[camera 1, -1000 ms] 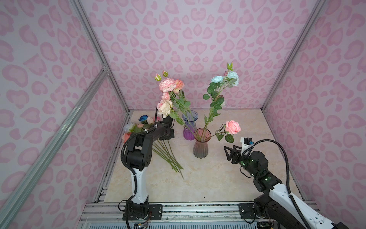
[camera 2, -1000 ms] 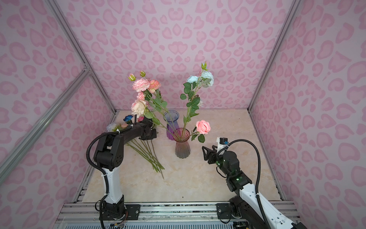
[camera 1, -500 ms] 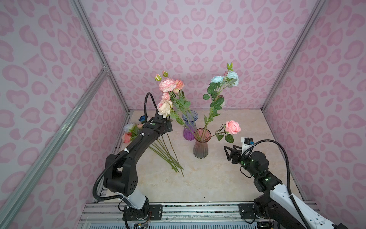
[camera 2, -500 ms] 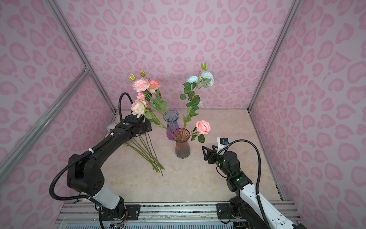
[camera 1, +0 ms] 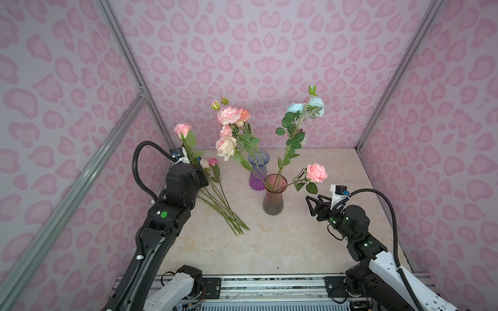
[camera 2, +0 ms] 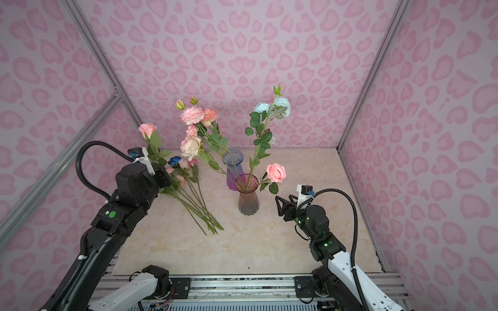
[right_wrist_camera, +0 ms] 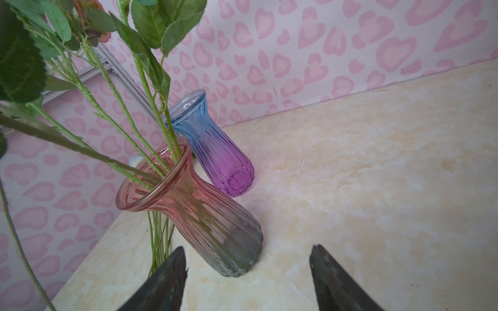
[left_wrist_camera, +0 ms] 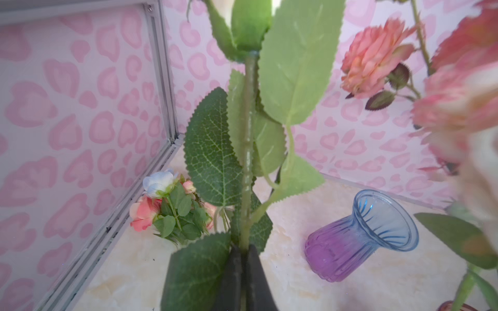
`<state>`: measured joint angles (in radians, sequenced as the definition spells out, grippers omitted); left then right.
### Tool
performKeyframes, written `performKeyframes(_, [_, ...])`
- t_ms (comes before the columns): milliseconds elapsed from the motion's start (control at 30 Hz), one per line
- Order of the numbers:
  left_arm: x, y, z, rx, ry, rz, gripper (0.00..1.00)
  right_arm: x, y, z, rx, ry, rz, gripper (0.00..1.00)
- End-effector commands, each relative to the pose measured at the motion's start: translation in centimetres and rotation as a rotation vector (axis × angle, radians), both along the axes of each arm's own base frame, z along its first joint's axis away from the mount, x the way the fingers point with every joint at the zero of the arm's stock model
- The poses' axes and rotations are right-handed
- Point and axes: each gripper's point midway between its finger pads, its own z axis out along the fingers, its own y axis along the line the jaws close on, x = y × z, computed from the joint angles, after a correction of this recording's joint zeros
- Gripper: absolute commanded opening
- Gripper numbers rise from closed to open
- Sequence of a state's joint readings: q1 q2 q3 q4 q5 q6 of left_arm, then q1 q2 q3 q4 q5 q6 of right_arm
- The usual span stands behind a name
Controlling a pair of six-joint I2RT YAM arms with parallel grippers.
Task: Arrange flowers in a vase
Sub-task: Pick up the flower from the top-left of the table.
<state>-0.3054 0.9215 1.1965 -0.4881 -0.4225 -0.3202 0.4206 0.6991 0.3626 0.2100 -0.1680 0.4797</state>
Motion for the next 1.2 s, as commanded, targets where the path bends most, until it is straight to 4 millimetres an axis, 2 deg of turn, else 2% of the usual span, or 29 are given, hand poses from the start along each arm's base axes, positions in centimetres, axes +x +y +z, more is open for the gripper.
performKeyframes(0, [-1.6, 0.4, 3.2, 0.031, -0.063, -0.019, 0.03, 0.1, -0.2, 0.2, -0.005, 0.004, -0.010, 0.73])
performKeyframes(133, [-3.2, -1.0, 7.6, 0.001, -0.177, -0.135, 0.03, 0.1, -0.2, 0.3, -0.004, 0.004, -0.015, 0.73])
performKeyframes(167, [-3.8, -1.5, 9.4, -0.004, -0.225, -0.173, 0.03, 0.1, -0.3, 0.4, 0.001, 0.001, -0.016, 0.73])
performKeyframes(367, [-6.3, -4.4, 13.9, 0.034, -0.407, -0.373, 0.03, 0.1, -0.3, 0.3, 0.004, 0.004, -0.021, 0.73])
performKeyframes(433, [-7.3, -4.7, 15.2, 0.051, -0.454, -0.402, 0.03, 0.1, -0.3, 0.1, 0.000, 0.007, -0.019, 0.73])
performKeyframes(533, [-8.5, -5.9, 16.6, 0.046, -0.484, -0.491, 0.03, 0.2, -0.4, 0.0, -0.003, 0.007, -0.025, 0.73])
performKeyframes(700, [-9.4, -10.0, 17.6, -0.043, -0.533, -0.721, 0.03, 0.5, -0.3, -0.1, -0.006, 0.006, -0.025, 0.73])
performKeyframes(867, [-10.2, -14.4, 19.5, -0.089, -0.641, -0.881, 0.03, 0.7, -0.2, -0.3, -0.003, 0.010, -0.026, 0.73])
performKeyframes(1000, [-9.6, -18.0, 19.9, -0.041, -0.717, -0.919, 0.03, 0.7, -0.1, -0.3, -0.001, 0.011, -0.022, 0.73])
performKeyframes(1167, [-7.3, -21.3, 20.6, -0.005, -0.821, -0.877, 0.03, 0.5, -0.2, -0.4, 0.001, 0.010, -0.026, 0.73])
